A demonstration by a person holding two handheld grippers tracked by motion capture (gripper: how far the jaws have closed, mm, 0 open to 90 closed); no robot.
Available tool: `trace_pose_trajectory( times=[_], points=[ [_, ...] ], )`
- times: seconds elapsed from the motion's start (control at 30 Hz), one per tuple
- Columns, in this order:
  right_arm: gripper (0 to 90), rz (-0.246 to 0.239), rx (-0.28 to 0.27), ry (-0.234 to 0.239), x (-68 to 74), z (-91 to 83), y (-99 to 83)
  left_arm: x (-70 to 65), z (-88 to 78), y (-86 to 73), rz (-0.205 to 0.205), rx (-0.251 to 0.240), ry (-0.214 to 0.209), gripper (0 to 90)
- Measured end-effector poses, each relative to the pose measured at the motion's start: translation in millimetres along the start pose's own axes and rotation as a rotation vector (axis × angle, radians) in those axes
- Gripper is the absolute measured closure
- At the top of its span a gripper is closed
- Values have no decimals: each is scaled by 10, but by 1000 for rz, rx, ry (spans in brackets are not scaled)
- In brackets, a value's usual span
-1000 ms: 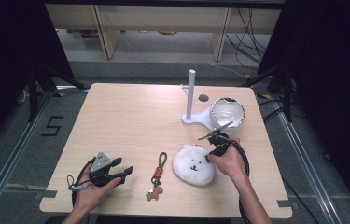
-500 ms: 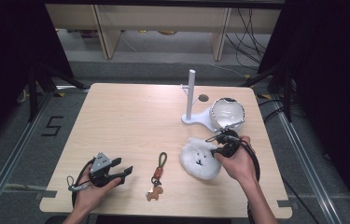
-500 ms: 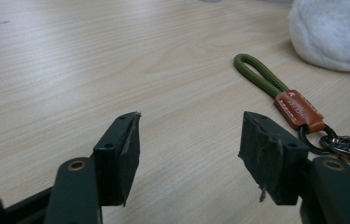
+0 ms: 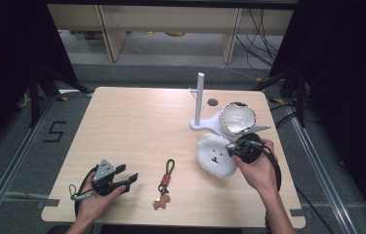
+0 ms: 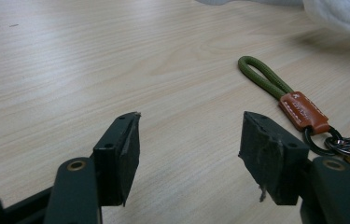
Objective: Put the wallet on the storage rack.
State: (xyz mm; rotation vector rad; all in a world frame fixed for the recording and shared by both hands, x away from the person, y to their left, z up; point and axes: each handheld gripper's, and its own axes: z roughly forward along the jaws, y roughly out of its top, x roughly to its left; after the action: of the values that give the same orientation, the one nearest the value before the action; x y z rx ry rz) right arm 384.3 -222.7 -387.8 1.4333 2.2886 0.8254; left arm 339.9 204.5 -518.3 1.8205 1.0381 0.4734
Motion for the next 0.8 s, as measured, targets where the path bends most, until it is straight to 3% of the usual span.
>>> trace_pose_trajectory(
  times=[0.07, 0.23, 0.4, 0.57, 0.6, 0.8],
  points=[
    [834, -23, -27, -12, -23, -20, -8, 1, -1, -3, 1, 0, 4, 370],
    [834, -10, -53, -20, -26, -50, -32, -2, -1, -3, 0, -11, 3, 370],
    [833, -34, -78, -38, -60, -81, -46, -1, -8, -6, 3, -13, 14, 369],
    [833, -12, -84, -43, -55, -100, -56, 7, -7, -6, 1, -21, 11, 369],
    [833, -36, -91, -49, -78, -108, -57, 9, -9, -6, 2, -22, 14, 369],
    [833, -56, -127, -55, -94, -138, -55, 16, -13, -10, -1, -19, 27, 368]
  ],
)
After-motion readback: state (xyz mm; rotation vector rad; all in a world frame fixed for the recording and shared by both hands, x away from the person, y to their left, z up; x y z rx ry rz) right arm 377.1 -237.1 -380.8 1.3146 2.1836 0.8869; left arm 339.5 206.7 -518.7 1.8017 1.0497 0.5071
